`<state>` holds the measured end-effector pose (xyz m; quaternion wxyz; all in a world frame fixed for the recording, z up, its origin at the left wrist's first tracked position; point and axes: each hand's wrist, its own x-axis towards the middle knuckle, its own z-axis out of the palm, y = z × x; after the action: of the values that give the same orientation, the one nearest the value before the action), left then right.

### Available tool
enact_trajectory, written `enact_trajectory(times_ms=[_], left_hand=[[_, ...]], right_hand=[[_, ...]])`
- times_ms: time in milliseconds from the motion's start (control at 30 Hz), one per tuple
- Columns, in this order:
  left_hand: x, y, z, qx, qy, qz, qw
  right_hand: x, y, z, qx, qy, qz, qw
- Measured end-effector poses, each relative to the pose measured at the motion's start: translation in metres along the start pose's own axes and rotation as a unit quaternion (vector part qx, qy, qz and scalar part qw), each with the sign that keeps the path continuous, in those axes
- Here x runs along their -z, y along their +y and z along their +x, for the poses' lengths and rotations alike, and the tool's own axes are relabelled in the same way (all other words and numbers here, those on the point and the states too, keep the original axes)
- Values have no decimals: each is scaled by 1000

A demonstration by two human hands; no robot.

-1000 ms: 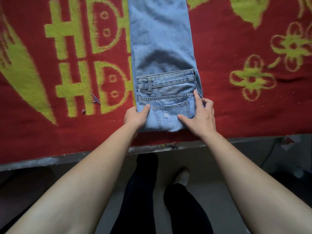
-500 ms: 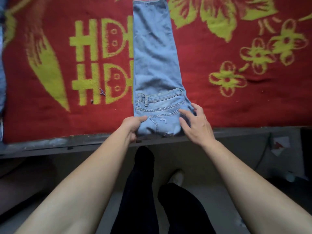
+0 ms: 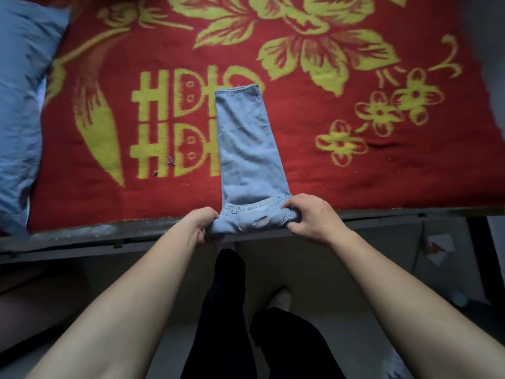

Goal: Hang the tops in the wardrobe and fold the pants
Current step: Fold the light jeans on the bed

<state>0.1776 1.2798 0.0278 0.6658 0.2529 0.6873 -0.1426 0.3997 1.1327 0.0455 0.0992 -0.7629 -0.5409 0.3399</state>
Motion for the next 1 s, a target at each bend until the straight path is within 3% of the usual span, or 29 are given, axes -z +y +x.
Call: enact_trajectory(times_ms=[100, 200, 267, 333, 433, 500, 600, 700, 833, 1000], left_hand=[[8, 35, 0, -10, 15, -46, 999], [18, 68, 19, -91, 9, -194, 977], [24, 81, 37, -119, -4, -233, 965], [28, 88, 56, -124, 4, -168, 978], [31, 92, 84, -125, 36, -30, 991], [32, 95, 100, -154, 73, 80, 982], [32, 104, 120, -206, 92, 200, 954], [30, 119, 136, -215, 98, 202, 950], [27, 133, 150, -219, 154, 239, 933], [25, 160, 166, -249, 241, 216, 913]], right_hand=[[22, -7, 43, -53, 18, 28, 998], [26, -5, 93, -106, 83, 78, 988], [19, -3, 124, -158, 107, 97, 977], [9, 0, 147, -197, 99, 105, 970], [-9, 5, 165, -189, 8, 50, 981], [-20, 8, 168, -189, -48, -1, 981], [-29, 7, 177, -158, -23, -83, 984], [-33, 4, 190, -118, -5, -128, 985], [-35, 4, 211, -150, -4, -147, 978], [-20, 8, 253, -187, 33, -65, 980]])
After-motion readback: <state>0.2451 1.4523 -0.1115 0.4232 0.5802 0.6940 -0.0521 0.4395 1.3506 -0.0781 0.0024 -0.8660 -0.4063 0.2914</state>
